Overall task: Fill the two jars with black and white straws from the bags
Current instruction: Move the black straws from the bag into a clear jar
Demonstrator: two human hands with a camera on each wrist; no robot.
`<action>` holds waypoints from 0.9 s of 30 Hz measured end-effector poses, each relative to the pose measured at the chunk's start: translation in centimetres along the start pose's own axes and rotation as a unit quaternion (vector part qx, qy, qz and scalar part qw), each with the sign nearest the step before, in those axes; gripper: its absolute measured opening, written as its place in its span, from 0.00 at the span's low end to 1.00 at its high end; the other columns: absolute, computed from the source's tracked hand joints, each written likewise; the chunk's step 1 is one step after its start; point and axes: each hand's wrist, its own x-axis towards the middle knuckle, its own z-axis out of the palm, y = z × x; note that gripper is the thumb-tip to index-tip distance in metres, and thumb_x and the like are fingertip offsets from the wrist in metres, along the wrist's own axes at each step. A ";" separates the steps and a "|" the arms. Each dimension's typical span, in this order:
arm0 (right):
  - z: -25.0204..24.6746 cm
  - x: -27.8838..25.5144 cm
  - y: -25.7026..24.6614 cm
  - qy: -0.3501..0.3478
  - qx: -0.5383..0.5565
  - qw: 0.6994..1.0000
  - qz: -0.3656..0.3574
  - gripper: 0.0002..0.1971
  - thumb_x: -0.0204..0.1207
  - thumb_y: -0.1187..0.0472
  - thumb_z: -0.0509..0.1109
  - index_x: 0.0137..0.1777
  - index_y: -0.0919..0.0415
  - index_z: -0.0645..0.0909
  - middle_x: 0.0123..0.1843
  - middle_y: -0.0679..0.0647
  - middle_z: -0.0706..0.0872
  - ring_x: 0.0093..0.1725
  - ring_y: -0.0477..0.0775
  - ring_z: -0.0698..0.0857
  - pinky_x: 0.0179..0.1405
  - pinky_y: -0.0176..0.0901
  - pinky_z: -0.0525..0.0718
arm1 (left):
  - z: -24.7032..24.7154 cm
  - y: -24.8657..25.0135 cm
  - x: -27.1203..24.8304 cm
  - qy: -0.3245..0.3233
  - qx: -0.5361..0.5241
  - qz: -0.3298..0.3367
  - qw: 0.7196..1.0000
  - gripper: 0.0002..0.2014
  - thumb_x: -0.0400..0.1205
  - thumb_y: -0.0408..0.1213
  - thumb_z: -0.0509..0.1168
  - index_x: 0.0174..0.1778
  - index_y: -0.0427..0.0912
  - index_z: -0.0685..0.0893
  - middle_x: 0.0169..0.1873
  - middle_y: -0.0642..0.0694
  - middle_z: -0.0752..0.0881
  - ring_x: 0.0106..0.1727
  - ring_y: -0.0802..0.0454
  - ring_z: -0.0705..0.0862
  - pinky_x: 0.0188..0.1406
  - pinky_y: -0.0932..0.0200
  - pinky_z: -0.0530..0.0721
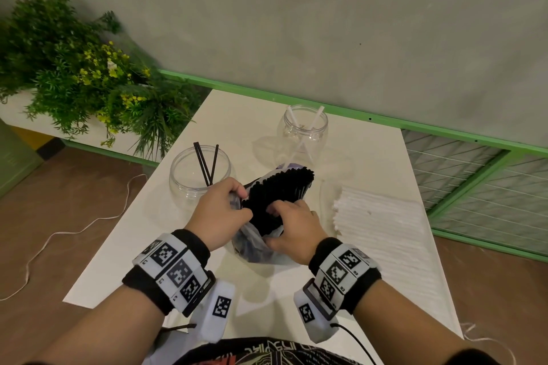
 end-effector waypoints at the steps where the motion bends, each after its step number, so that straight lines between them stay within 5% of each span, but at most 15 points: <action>1: 0.1 0.1 0.0 -0.003 -0.001 1.000 0.008 0.25 0.67 0.48 0.74 0.64 0.50 0.76 0.56 0.45 0.78 0.62 0.55 0.70 0.59 0.50 0.71 | 0.0 0.0 -0.1 0.001 -0.001 0.001 1.000 0.11 0.72 0.24 0.68 0.43 0.44 0.77 0.39 0.52 0.81 0.36 0.60 0.78 0.29 0.75 0.71; 7: 0.3 0.4 -0.2 -0.001 0.022 1.000 0.016 0.19 0.67 0.49 0.74 0.58 0.47 0.77 0.52 0.45 0.80 0.58 0.54 0.70 0.54 0.50 0.66 | -0.2 -0.3 -0.3 -0.013 0.003 0.000 1.000 0.14 0.71 0.25 0.68 0.42 0.51 0.77 0.44 0.49 0.83 0.45 0.55 0.80 0.40 0.63 0.72; 10: 0.1 0.4 0.2 0.031 0.083 0.996 0.003 0.12 0.68 0.52 0.73 0.46 0.48 0.73 0.42 0.47 0.82 0.49 0.55 0.76 0.52 0.52 0.73 | -0.3 -0.4 -0.4 0.005 0.004 -0.004 1.000 0.13 0.72 0.25 0.67 0.42 0.50 0.78 0.43 0.48 0.84 0.44 0.53 0.81 0.38 0.64 0.73; 14: -1.2 -0.1 1.3 0.126 0.193 0.973 -0.004 0.10 0.70 0.57 0.74 0.42 0.57 0.75 0.34 0.51 0.83 0.37 0.55 0.82 0.41 0.58 0.82 | -0.6 -0.3 -0.3 0.026 0.005 -0.003 1.000 0.11 0.73 0.25 0.67 0.45 0.46 0.79 0.45 0.46 0.84 0.43 0.57 0.80 0.35 0.71 0.72; 18: -2.5 -0.3 2.0 0.264 0.246 0.932 0.007 0.10 0.70 0.52 0.75 0.40 0.54 0.78 0.38 0.47 0.83 0.43 0.52 0.81 0.47 0.54 0.82 | -0.4 -0.1 -0.2 0.034 0.001 0.000 0.999 0.11 0.73 0.25 0.67 0.45 0.45 0.79 0.44 0.46 0.84 0.41 0.58 0.80 0.34 0.74 0.72; 23: -2.1 -0.1 3.1 0.391 0.133 0.911 0.015 0.22 0.68 0.59 0.76 0.60 0.62 0.75 0.64 0.57 0.71 0.62 0.55 0.70 0.65 0.51 0.72 | 0.1 -0.1 -0.2 0.027 0.006 0.002 1.000 0.11 0.73 0.26 0.67 0.46 0.46 0.79 0.45 0.47 0.85 0.43 0.58 0.81 0.35 0.74 0.72; 27: -2.3 0.2 4.4 0.283 0.175 0.942 -0.026 0.43 0.71 0.68 0.73 0.82 0.52 0.54 0.78 0.56 0.60 0.77 0.50 0.63 0.77 0.34 0.60 | 0.3 -0.4 0.0 0.008 0.009 0.005 1.000 0.13 0.74 0.26 0.66 0.46 0.49 0.79 0.49 0.48 0.84 0.49 0.57 0.80 0.41 0.70 0.73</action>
